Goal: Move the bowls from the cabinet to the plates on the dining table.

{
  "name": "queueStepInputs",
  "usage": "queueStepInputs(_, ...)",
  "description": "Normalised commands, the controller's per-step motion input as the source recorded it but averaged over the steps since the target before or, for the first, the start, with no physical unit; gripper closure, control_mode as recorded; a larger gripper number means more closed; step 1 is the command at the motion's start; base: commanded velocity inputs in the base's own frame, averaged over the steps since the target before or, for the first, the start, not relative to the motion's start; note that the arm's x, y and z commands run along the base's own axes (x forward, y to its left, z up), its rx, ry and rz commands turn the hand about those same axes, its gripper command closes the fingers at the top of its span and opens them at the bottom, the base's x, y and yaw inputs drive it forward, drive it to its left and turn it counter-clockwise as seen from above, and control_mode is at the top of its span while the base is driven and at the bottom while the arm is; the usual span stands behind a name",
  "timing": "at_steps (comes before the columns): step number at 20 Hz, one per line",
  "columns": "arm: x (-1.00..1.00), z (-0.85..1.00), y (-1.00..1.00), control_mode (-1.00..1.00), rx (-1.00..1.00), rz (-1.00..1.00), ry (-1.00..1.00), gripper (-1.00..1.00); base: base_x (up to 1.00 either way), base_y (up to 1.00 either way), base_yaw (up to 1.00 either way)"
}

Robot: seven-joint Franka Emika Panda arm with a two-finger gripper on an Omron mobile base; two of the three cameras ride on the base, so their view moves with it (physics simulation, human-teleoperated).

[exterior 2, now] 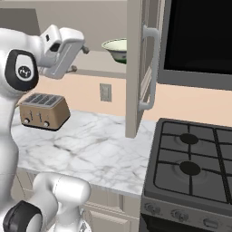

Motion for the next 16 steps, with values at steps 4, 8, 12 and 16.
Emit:
queueStepInputs(4, 0.27, 0.26, -0.02, -1.00, 0.04, 0.02, 0.00, -1.00, 0.00, 0.00, 0.00)
queueStepInputs(8, 0.46, -0.02, -0.01, -1.00, 0.06, 0.04, 0.04, -1.00, 0.00, 0.00, 0.00)
queueStepInputs(12, 0.42, -0.12, -0.04, -1.00, 0.14, 0.11, 0.10, -1.00, 0.00, 0.00, 0.00)
queueStepInputs(16, 0.41, -0.05, -0.13, -1.00, 0.07, 0.12, 0.08, -1.00, 0.00, 0.00, 0.00)
